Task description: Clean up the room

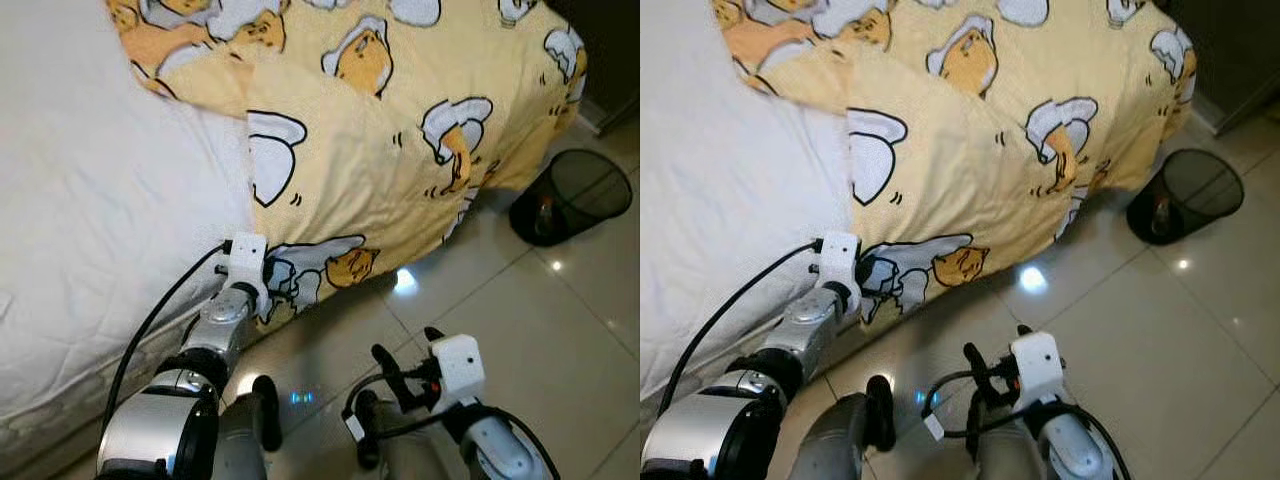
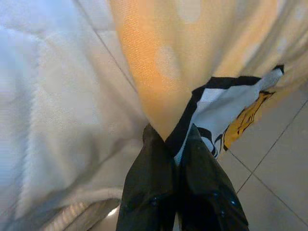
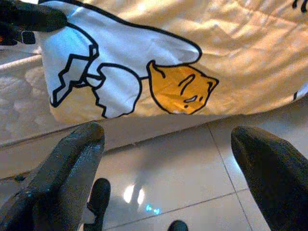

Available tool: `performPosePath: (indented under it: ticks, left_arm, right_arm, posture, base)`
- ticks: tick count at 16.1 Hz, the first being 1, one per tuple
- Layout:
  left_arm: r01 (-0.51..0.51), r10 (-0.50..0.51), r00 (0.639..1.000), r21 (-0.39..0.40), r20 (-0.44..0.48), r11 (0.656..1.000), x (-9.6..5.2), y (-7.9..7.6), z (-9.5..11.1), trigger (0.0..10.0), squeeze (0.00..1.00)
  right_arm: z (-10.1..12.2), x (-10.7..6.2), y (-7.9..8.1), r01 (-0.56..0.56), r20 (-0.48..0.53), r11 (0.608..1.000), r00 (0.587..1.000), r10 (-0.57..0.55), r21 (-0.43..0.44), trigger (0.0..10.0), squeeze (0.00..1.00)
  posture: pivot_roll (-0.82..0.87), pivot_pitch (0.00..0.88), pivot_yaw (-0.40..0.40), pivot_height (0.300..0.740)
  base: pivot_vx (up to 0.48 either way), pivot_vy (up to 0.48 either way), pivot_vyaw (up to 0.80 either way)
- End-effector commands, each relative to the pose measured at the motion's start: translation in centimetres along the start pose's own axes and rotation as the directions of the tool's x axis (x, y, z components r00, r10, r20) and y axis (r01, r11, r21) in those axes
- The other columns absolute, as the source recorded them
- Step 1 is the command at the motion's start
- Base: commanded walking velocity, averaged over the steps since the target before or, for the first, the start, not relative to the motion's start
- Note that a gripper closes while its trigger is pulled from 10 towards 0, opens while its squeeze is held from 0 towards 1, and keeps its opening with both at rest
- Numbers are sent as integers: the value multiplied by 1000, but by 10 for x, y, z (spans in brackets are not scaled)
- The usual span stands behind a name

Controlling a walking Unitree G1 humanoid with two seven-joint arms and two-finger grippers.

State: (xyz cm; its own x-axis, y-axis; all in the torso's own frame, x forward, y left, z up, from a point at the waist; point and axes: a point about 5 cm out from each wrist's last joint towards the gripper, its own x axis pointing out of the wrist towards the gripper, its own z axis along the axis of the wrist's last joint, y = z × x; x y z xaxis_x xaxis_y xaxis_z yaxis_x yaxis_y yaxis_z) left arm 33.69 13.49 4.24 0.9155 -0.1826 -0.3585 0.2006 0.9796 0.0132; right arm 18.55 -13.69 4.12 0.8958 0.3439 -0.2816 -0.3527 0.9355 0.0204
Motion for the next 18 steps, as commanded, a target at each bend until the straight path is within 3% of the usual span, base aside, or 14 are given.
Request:
performPosePath:
  ticks: [1,5,7,8,9,10,13,17,18]
  left_arm:
    - [-7,5,998,-19,-61,1000,-7,0,-23,10000,0]
    - [-28,28,998,5,-60,1000,-9,3,-26,10000,0]
    - [10,-9,998,17,-66,1000,-10,-5,-30,10000,0]
    - [45,-41,996,41,-83,998,-11,-12,-34,10000,0]
    - [143,-122,979,118,-165,983,-16,-28,-52,10000,0]
    - [274,-218,938,188,-271,943,-27,-50,-77,10000,0]
    - [466,-362,812,135,-458,874,-54,-91,-121,10000,0]
    - [489,-387,796,118,-465,864,-61,-112,-128,10000,0]
    - [486,-411,804,79,-429,870,-59,-120,-122,10000,1000]
  right_arm:
    - [-8,-2,2,1,-24,1000,1000,-1,13,10000,0]
    - [-9,5,3,-16,-11,1000,1000,16,10,10000,0]
    - [-9,5,2,-17,-12,1000,1000,17,7,10000,0]
    - [-10,5,2,-18,-12,1000,1000,18,6,10000,0]
    - [-11,4,2,-23,-16,1000,1000,23,5,10000,0]
    - [-12,4,2,-28,-20,1000,999,28,4,10000,0]
    - [-13,3,2,-45,-30,999,999,45,-2,10000,0]
    - [-13,4,-2,-48,-32,999,998,48,-10,10000,0]
    - [-14,5,-3,-56,-38,998,998,55,-14,10000,0]
  posture:
    - [-165,207,-10,740]
    - [-151,205,-14,740]
    - [-151,208,-16,740]
    - [-151,208,-16,740]
    - [-151,208,-16,740]
    - [-154,213,-19,740]
    - [-159,212,-27,740]
    - [-168,209,-32,740]
    - [-167,202,-35,740]
  base:
    - [-394,0,0]
    - [-299,0,0]
    - [0,0,0]
    - [0,0,0]
    - [0,0,0]
    - [0,0,0]
    - [0,0,0]
    - [0,0,0]
    - [0,0,0]
